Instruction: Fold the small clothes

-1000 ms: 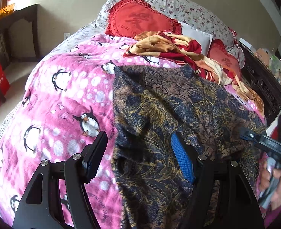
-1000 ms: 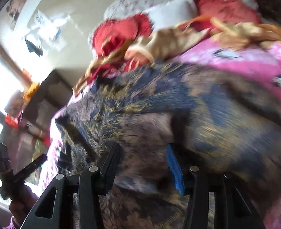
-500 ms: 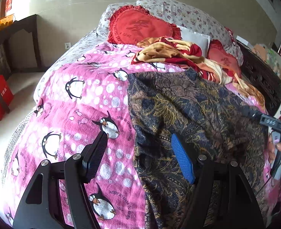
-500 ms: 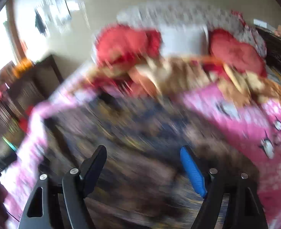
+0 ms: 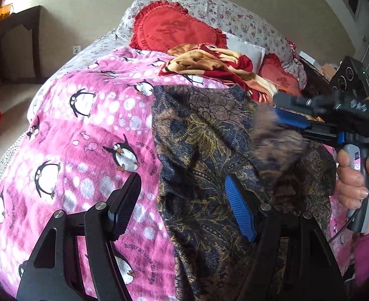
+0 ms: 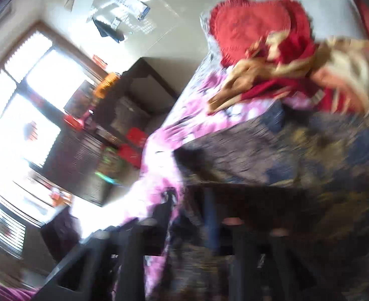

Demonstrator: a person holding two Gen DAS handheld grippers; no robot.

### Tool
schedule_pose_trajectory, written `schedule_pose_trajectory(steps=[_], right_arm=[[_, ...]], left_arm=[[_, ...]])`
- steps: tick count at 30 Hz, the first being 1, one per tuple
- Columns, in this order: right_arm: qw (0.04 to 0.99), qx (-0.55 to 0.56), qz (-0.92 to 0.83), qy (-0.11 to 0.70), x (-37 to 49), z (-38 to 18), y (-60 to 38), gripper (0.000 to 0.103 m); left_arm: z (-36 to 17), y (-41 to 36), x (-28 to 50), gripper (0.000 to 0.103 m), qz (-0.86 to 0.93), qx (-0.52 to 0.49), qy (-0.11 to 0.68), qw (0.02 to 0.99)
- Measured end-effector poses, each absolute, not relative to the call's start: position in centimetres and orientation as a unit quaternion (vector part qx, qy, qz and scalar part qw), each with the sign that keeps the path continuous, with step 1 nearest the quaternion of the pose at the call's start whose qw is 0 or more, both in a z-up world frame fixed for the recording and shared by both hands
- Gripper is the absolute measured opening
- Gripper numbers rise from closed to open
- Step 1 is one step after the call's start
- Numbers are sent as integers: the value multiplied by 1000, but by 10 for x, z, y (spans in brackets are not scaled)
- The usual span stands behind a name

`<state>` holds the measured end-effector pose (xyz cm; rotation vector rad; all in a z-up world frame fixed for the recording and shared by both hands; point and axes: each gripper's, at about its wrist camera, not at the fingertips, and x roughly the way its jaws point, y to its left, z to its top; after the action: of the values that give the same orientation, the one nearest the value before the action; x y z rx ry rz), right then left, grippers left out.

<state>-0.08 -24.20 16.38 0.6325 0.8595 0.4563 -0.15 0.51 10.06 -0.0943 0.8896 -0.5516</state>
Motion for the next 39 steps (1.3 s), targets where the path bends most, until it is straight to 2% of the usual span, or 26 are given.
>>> schedule_pose_trajectory(steps=[3, 6, 11, 19, 20, 21, 22, 23, 25, 27, 30, 33, 36, 39], right_arm=[[837, 322, 212, 389, -23, 160, -250, 57], [844, 303, 175, 406, -59, 152, -264, 57], [858, 280, 119, 413, -129, 145, -297, 57], [852, 352, 49, 385, -214, 123, -352, 57], [852, 354, 43, 383, -219, 123, -355, 57], [852, 356, 37, 383, -222, 122, -359, 57], [853, 357, 30, 380, -226, 123, -363, 57], [855, 359, 20, 375, -230, 125, -367, 57], [862, 356, -5, 362, -237, 133, -376, 58], [868, 354, -29, 345, -242, 140, -387, 69], [876, 342, -78, 332, -243, 149, -404, 72], [874, 335, -118, 332, -238, 151, -418, 73], [867, 349, -134, 330, -232, 146, -430, 75], [853, 366, -133, 348, -213, 133, -443, 75]], left_arm=[[100, -2, -6, 70, -281, -31, 420, 862], [97, -14, -5, 70, -300, -21, 416, 858], [82, -37, 11, 70, -302, -33, 449, 840], [64, -84, 32, 70, -275, 7, 469, 839], [62, -92, 33, 62, -280, 16, 474, 835], [59, -101, 35, 32, -283, 30, 485, 827], [58, -109, 36, 15, -285, 43, 498, 818], [62, -112, 35, 5, -289, 48, 500, 815], [85, -113, 30, 5, -308, 43, 474, 824], [122, -104, 26, 5, -314, 43, 426, 847], [154, -76, 29, 5, -306, 19, 396, 865], [143, -49, 39, 5, -260, 28, 408, 875], [109, -28, 48, 5, -240, 15, 463, 853], [88, -24, 42, 5, -234, 18, 482, 844]])
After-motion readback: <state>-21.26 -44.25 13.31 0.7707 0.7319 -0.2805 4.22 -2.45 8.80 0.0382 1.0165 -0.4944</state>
